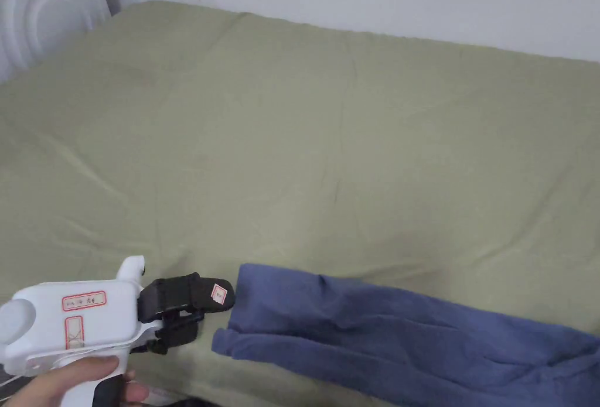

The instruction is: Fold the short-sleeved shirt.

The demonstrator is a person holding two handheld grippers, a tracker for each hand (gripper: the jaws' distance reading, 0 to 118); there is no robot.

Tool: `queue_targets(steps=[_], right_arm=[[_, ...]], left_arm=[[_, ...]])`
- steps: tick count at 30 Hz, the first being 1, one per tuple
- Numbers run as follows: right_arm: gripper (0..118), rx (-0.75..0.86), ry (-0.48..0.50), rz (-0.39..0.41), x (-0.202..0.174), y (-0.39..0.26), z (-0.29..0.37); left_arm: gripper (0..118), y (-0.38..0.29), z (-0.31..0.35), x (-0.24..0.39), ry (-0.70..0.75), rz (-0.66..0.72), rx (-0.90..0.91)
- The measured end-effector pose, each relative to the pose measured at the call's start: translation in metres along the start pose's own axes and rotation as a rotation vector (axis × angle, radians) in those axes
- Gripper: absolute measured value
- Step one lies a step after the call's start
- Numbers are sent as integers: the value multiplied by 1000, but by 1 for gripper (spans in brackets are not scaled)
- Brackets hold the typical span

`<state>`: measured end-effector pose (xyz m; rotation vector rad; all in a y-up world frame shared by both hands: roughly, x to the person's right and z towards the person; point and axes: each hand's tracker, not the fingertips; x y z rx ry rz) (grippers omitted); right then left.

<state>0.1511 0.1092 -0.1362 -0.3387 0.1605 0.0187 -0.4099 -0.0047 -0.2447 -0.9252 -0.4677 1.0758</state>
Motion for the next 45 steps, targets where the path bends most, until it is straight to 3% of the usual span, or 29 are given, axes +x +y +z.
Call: queue_targets(steps=[4, 7, 10, 13, 14, 15, 16, 17, 18, 19, 20, 29, 32, 35, 40, 41, 43, 44, 45], right_arm=[[0, -21, 2, -7, -7, 7, -7], [0, -26, 13, -10, -11, 15, -11], [0, -28, 33, -3, -15, 19, -18], [0, -37, 39, 6, -13, 17, -24], [0, -39, 41, 5, -13, 18, -25], [0, -38, 43, 1, -15, 21, -25], [0, -38, 48, -4, -15, 21, -25], [0, -38, 51, -6, -14, 22, -25], [0, -38, 52, -5, -14, 21, -26], [0, -39, 54, -3, -14, 19, -25], [0, -41, 54, 1, -13, 18, -25], [0, -21, 46, 7, 0, 14, -11], [0, -8, 61, 5, -3, 14, -8], [0, 9, 73, 16, -7, 12, -4], [0, 47, 90, -15, -5, 3, 7], [0, 53, 91, -18, -3, 0, 10], [0, 51, 87, -23, 0, -6, 14], [0, 51, 89, -29, 3, -7, 17], [0, 56, 85, -38, 7, -8, 21]], left_arm=[[118, 10, -22, -53, -45, 33, -88], [118, 12, -36, -56, -287, 14, -104], [118, 28, -68, -81, -390, 45, -144], [118, 42, -77, -86, -368, -15, -88], [117, 18, -88, -58, -316, -47, -85], [102, 14, -89, -51, -265, -69, -77], [60, 11, -90, -49, -148, -73, -39], [8, 8, -101, -49, 10, -67, -18], [7, 13, -96, -51, 139, -51, -3], [7, 11, -91, -51, -20, -32, -32], [7, 10, -86, -39, -34, -45, 10], [7, 35, -44, 32, 398, -247, 191], [7, 25, -48, 72, 452, -341, 203], [7, -2, -68, 117, 496, -463, 205], [7, -70, -141, 172, 418, -555, 109], [7, -85, -162, 175, 366, -477, 49], [7, -92, -199, 166, 368, -469, 6], [7, -100, -216, 165, 389, -487, 2], [7, -102, -232, 160, 539, -599, 22]])
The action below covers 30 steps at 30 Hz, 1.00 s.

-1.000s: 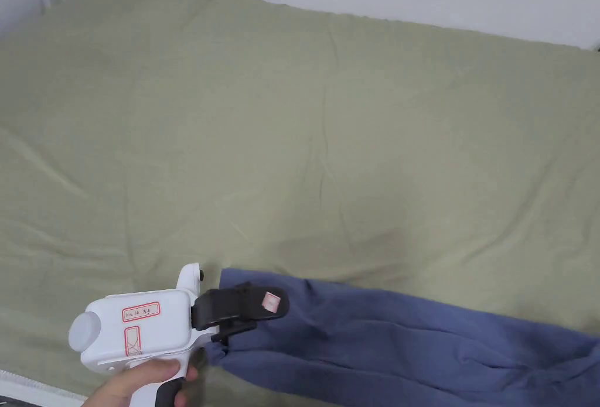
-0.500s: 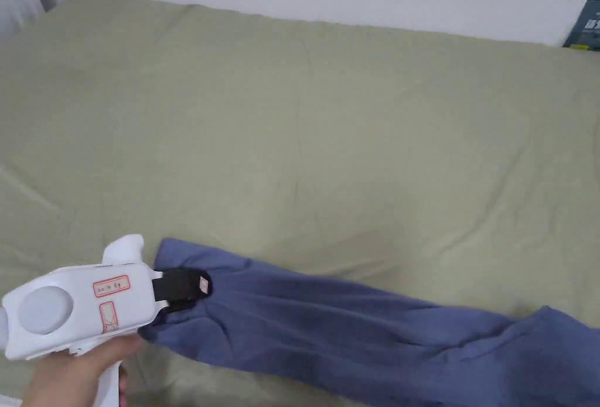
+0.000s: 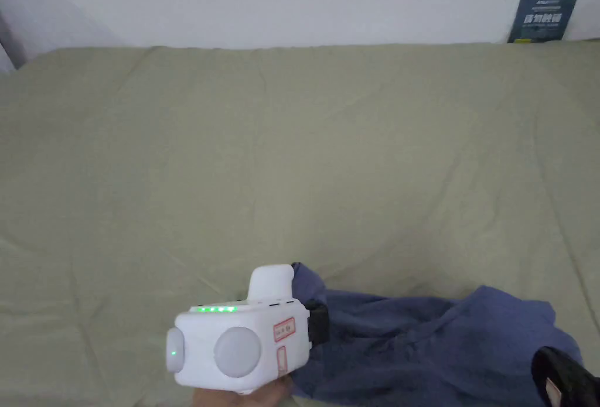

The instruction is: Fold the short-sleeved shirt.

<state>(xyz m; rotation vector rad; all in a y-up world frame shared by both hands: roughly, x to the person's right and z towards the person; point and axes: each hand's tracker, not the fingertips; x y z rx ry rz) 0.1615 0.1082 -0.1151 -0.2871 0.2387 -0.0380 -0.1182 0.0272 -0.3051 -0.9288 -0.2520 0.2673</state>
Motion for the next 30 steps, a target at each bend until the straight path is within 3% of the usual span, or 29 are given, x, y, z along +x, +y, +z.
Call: queue_targets(steps=[3, 4, 5, 6, 7, 12, 14, 15, 16, 17, 19, 20, 26, 30], right_arm=[[0, 12, -5, -24, 10, 0, 11], [0, 17, -7, -31, 13, -1, 13], [0, 18, -9, -38, 15, -1, 14], [0, 18, -12, -44, 16, -2, 15], [0, 19, -19, -47, 18, -3, 16], [0, 13, -27, -70, 21, -10, 16], [0, 6, -30, -78, 21, -13, 15], [0, 0, -28, -86, 21, -15, 15], [0, -5, -24, -93, 21, -16, 15], [0, -9, -22, -99, 21, -18, 15], [0, -22, -16, -106, 21, -20, 14], [0, -28, -15, -106, 21, -21, 13], [0, -33, -39, -110, 25, -20, 16], [0, -34, -67, -107, 30, -18, 17]], left_arm=[[9, -9, -36, 1, 18, -5, -18], [24, -9, -41, 4, 6, 1, -56], [55, -10, -35, 7, -12, -26, -78], [103, -10, -25, 7, -91, -13, -58], [118, -9, -13, 7, -183, 26, -16], [117, -7, 69, -14, -260, 78, 239], [115, -5, 87, -36, -204, 152, 288], [91, -2, 87, -45, -145, 175, 262], [35, 0, 84, -53, -121, 195, 208], [0, -1, 75, -64, -113, 211, 181], [0, -7, 57, -59, -113, 198, 180], [0, -11, 42, -59, -193, 188, 95], [0, -33, -53, 10, -273, 140, -100], [0, -34, -60, 55, -328, 114, -63]])
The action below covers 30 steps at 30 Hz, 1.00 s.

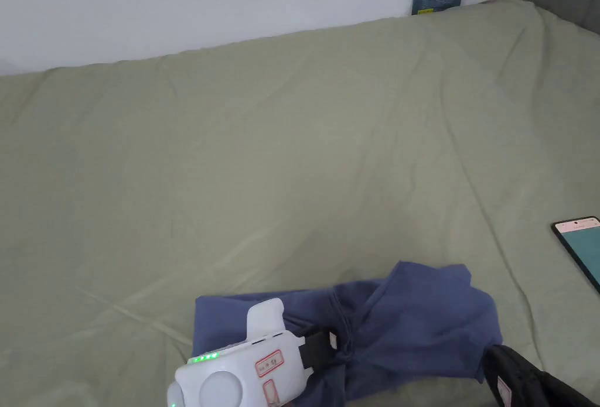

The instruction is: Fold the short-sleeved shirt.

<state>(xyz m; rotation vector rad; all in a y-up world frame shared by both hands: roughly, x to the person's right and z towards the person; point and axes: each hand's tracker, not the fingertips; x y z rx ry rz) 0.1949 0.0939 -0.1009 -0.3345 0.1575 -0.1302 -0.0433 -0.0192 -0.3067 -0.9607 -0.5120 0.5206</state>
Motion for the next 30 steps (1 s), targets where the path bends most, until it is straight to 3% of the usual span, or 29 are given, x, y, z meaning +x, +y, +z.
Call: queue_targets(steps=[3, 10, 13, 14, 15, 18, 22, 26, 27, 29, 30], right_arm=[[0, 0, -8, -12, 4, 3, -4], [0, 5, 4, 16, -4, 19, -17], [0, -13, 22, 17, -10, 20, -26], [0, -18, 27, 12, -12, 21, -27], [0, -19, 35, -2, -13, 22, -28], [0, -13, 50, -26, -19, 23, -28], [0, -15, 63, -11, -26, 22, -24], [0, -34, 56, 4, -27, 19, -23], [0, -40, 55, 0, -27, 18, -23], [0, -47, 45, -1, -26, 18, -22], [0, -48, 40, 0, -25, 18, -21]], left_arm=[[0, 5, 16, -7, 23, -23, 18], [0, 11, 152, -16, 327, -355, 241], [0, 5, 181, -47, 445, -338, 217], [0, 8, 183, -61, 361, -266, 196], [18, 5, 184, -69, 293, -201, 166], [118, 16, 183, -99, 172, -61, 101], [118, 25, 181, -149, -138, 246, 106], [118, 23, 146, -199, -230, 467, 11], [118, 22, 131, -223, -291, 506, -12], [118, 22, 122, -228, -562, 456, 69], [118, 27, 108, -224, -600, 468, 3]])
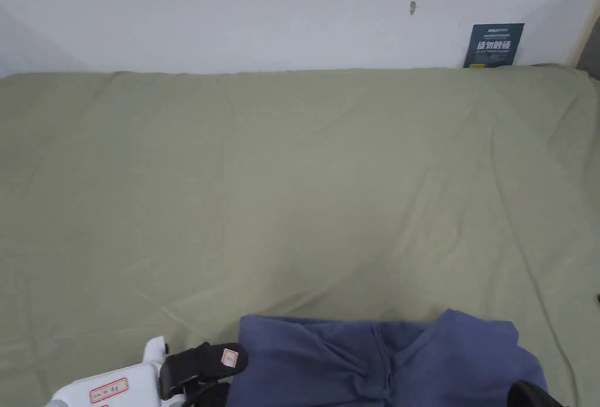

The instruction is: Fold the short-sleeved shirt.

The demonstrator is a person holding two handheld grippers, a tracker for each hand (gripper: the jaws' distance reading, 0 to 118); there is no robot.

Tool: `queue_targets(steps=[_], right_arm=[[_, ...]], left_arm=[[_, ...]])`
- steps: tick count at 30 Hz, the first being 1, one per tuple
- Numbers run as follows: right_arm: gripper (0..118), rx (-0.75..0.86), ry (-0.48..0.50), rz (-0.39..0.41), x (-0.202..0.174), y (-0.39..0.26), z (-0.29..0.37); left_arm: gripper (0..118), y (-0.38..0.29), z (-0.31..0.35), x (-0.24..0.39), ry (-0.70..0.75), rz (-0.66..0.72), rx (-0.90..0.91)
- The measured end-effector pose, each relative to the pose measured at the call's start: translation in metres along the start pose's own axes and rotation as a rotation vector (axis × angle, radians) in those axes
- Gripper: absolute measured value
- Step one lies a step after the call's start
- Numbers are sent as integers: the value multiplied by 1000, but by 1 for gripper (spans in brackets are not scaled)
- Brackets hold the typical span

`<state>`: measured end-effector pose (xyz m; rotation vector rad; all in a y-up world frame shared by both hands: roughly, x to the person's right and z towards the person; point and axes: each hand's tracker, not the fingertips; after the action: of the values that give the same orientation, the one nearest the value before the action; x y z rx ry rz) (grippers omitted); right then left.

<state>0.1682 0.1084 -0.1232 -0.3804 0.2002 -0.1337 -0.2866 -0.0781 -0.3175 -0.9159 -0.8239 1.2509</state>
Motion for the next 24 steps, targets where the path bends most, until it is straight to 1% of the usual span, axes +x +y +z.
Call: queue_targets(steps=[1, 2, 3, 5, 6, 7, 8, 9, 10, 11, 12, 13, 14, 15, 16, 17, 19, 20, 21, 23, 24], right_arm=[[0, -1, -3, 0, 1, 0, 1], [0, -2, -6, 0, 2, 1, 0], [0, -3, -10, 1, 3, 1, -1], [0, -14, -27, 8, 5, 1, -4], [0, -16, -34, 6, 7, 0, -5], [0, -15, -38, 1, 8, 0, -4], [0, -12, -38, -7, 9, 0, -3], [0, -11, -38, -13, 10, 0, -2], [0, -14, -39, -15, 10, -1, -3], [0, -25, -40, -11, 10, -2, -5], [0, -35, -40, -4, 10, -4, -6], [0, -40, -41, 1, 10, -5, -7], [0, -44, -42, 5, 10, -5, -7], [0, -44, -42, 8, 10, -5, -6], [0, -40, -44, 7, 10, -5, -5], [0, -36, -45, 3, 11, -4, -4], [0, -36, -44, -3, 12, -3, -4], [0, -32, -48, -1, 12, -3, -3], [0, -30, -49, 0, 12, -4, -3], [0, -32, -42, -5, 12, -5, -4], [0, -33, -39, -5, 11, -5, -4]], left_arm=[[118, -4, -17, 2, 7, 38, -76], [118, -8, -33, 4, 6, 23, -116], [118, -11, -49, 9, 4, -16, -155], [118, -6, -70, 10, 108, -125, -163], [118, -3, -73, 13, 139, -108, -146], [118, -1, -70, 15, 147, -55, -112], [110, 1, -68, 17, 146, 5, -73], [39, -5, -64, 21, 169, 23, -40], [10, -6, -65, 22, 279, 2, 6], [10, -13, -69, 16, 489, -34, 52], [10, -12, -69, 6, 401, 5, 56], [10, -15, -67, 10, 255, 49, 83], [10, -17, -66, 15, 250, 61, 113], [10, -22, -66, 23, 315, 27, 114], [10, -24, -64, 29, 343, -21, 139], [10, -25, -60, 35, 367, -40, 169], [10, -20, -38, 46, 387, -13, 282], [10, -14, -24, 54, 414, -64, 367], [10, -7, -10, 64, 465, -104, 407], [10, 5, 12, 85, 623, -242, 435], [10, 9, 19, 96, 708, -316, 420]])
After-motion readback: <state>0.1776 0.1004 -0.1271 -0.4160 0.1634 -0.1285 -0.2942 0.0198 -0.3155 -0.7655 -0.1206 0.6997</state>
